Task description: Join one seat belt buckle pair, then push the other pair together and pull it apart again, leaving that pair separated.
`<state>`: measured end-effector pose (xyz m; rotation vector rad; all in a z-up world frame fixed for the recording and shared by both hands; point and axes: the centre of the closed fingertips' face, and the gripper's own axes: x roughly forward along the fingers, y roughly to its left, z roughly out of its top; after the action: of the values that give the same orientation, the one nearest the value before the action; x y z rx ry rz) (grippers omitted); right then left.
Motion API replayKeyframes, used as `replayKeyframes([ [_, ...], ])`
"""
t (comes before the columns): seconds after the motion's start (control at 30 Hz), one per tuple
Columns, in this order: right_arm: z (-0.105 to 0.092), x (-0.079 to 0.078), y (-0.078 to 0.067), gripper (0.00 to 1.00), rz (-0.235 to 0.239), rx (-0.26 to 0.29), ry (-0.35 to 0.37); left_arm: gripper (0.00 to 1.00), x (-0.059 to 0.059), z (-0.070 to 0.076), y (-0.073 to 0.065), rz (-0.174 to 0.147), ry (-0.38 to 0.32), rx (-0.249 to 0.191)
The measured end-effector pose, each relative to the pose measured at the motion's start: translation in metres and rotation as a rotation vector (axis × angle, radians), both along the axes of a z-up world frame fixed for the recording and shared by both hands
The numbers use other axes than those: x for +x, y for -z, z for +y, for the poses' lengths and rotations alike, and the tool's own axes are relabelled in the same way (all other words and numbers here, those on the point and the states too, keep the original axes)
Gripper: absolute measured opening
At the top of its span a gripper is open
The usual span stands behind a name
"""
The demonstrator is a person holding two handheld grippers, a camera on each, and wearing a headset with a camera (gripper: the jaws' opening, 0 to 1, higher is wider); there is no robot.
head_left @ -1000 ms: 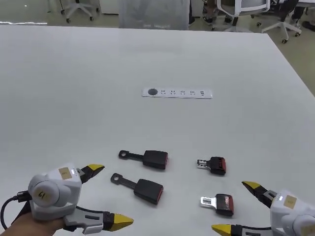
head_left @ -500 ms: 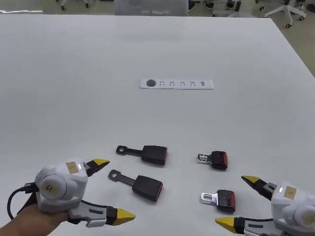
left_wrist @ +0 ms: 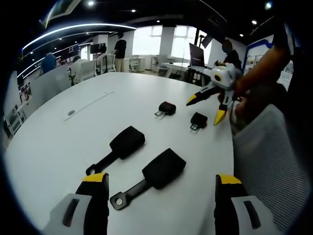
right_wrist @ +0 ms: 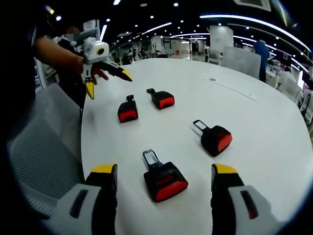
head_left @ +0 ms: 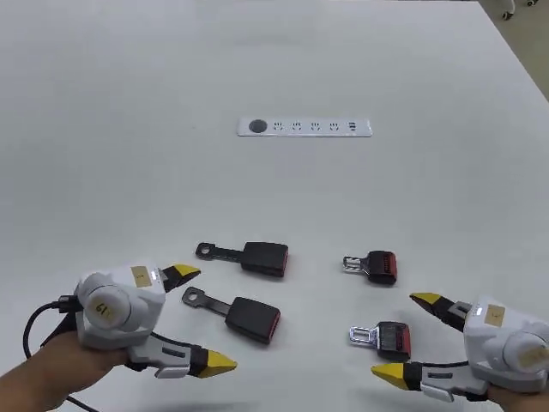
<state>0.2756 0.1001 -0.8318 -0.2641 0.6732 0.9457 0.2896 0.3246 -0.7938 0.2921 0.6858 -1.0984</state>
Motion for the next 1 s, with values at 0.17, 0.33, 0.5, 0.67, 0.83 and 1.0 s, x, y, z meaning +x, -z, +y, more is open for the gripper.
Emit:
replayKeyframes([
  [0.17,-0.001,-0.001,0.004,0.79,0.021,-0.001,-0.027,0.89,0.0,-0.004,0.008,0.005,0.043,0.025],
  [0.33,-0.002,-0.001,0.01,0.77,0.044,-0.011,-0.048,0.86,0.001,-0.007,0.019,0.015,0.095,0.062],
  [0.5,-0.002,-0.004,0.015,0.74,0.067,-0.017,-0.08,0.84,0.002,-0.011,0.026,0.028,0.128,0.072],
  [0.67,-0.002,-0.006,0.019,0.73,0.104,-0.01,-0.111,0.83,0.004,-0.017,0.032,0.032,0.175,0.084],
  [0.83,-0.003,-0.008,0.022,0.69,0.114,-0.026,-0.156,0.81,0.007,-0.025,0.038,0.029,0.236,0.106],
  [1.0,-0.005,-0.007,0.024,0.65,0.127,-0.036,-0.188,0.76,0.006,-0.031,0.048,0.019,0.308,0.136],
])
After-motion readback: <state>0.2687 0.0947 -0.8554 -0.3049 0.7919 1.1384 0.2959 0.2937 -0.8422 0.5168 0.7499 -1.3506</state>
